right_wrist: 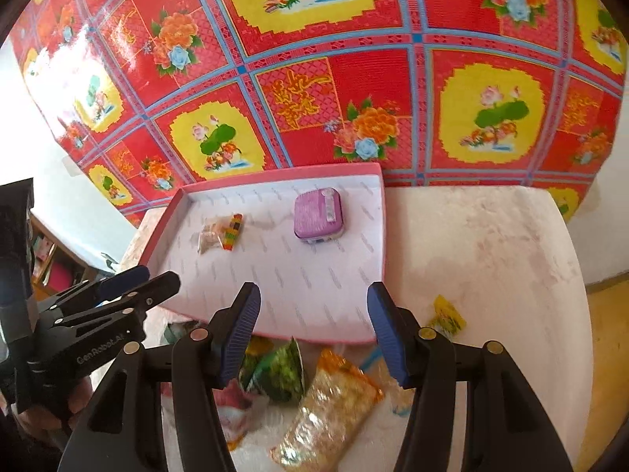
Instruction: Organize snacks
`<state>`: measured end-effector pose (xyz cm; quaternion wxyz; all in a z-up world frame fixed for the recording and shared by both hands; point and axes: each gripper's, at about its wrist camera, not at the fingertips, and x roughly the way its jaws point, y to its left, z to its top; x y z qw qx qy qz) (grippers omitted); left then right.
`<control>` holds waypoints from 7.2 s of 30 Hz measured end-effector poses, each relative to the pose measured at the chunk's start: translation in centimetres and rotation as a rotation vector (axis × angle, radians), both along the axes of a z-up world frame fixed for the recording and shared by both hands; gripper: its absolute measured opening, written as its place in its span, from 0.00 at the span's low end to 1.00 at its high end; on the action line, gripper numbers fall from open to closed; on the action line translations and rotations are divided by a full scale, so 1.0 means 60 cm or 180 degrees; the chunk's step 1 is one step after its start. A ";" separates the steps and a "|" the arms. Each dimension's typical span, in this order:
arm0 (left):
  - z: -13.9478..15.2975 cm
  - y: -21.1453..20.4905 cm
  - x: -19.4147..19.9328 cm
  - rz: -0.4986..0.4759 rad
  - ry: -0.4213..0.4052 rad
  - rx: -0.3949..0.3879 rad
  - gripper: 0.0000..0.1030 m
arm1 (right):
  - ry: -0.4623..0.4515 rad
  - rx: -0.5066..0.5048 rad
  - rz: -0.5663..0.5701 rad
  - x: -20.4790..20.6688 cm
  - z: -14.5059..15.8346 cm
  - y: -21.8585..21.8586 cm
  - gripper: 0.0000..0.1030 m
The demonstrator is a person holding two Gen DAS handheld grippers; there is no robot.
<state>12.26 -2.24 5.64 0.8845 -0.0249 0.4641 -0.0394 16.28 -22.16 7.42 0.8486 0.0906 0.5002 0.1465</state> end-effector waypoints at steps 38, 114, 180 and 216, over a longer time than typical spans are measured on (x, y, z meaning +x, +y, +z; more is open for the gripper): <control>-0.066 0.014 -0.054 -0.0011 0.0314 -0.0229 0.60 | 0.0528 0.0154 -0.0026 -0.104 -0.054 -0.046 0.56; 0.028 0.067 -0.122 0.0040 -0.0282 -0.0192 0.43 | 0.0188 0.0103 -0.0041 -0.138 0.015 -0.014 0.38; -0.028 0.068 0.161 -0.0050 -0.0174 -0.0056 0.43 | 0.0219 0.0110 -0.0042 0.139 -0.051 0.028 0.38; -0.086 0.025 0.250 0.0032 -0.0077 0.0200 0.59 | 0.0285 0.0194 -0.0055 0.159 -0.076 0.031 0.49</control>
